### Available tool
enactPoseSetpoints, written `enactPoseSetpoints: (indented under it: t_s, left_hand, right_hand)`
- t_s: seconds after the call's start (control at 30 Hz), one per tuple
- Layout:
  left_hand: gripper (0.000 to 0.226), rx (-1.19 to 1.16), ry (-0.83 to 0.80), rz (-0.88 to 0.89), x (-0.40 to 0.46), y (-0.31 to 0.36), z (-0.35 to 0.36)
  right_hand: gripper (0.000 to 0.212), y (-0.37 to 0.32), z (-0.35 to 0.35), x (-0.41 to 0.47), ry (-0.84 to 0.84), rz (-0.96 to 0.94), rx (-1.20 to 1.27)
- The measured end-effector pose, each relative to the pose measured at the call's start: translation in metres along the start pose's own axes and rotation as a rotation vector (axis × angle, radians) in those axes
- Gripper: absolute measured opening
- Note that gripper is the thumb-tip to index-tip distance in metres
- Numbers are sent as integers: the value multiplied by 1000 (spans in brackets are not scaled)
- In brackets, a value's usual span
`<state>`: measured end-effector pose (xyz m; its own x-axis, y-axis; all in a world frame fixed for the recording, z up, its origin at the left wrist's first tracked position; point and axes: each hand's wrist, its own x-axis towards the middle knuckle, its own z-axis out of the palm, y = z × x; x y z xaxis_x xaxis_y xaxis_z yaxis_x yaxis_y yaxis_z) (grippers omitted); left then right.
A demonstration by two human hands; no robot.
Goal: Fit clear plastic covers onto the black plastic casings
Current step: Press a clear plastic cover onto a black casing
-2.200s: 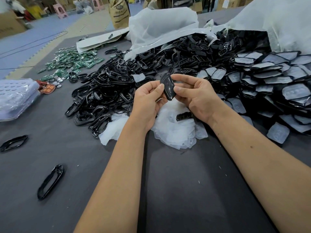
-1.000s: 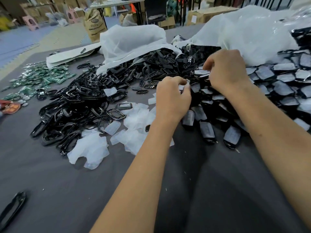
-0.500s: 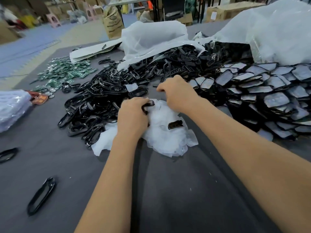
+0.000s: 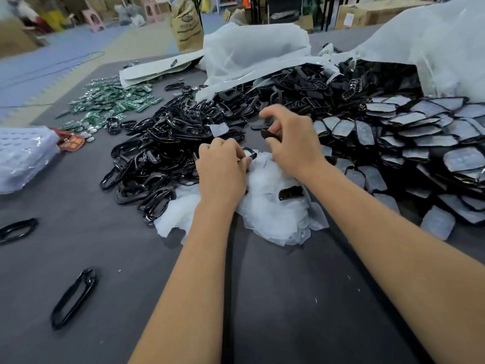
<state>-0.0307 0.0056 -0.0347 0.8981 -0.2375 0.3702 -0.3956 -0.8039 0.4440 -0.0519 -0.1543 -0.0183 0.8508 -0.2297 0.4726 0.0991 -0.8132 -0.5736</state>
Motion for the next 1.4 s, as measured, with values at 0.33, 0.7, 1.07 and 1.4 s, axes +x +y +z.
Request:
enactPoseSetpoints:
  t_s: [0.33,0.7,1.07,1.4]
  left_hand:
    - [12,-403,268,121,-2,13,-5]
    - [32,-603,248,40,-2,19,5]
    - [13,-632,320,-45,0,22,2]
    - [7,-853,208,-196,1,22,2]
  right_hand:
    - [23,10,-2,-34,84,327,837]
    - [24,6,-4,-34,59,309,936]
    - [25,4,-6,-33,29,362,970]
    - [12,4,-6,-30,35,416,989]
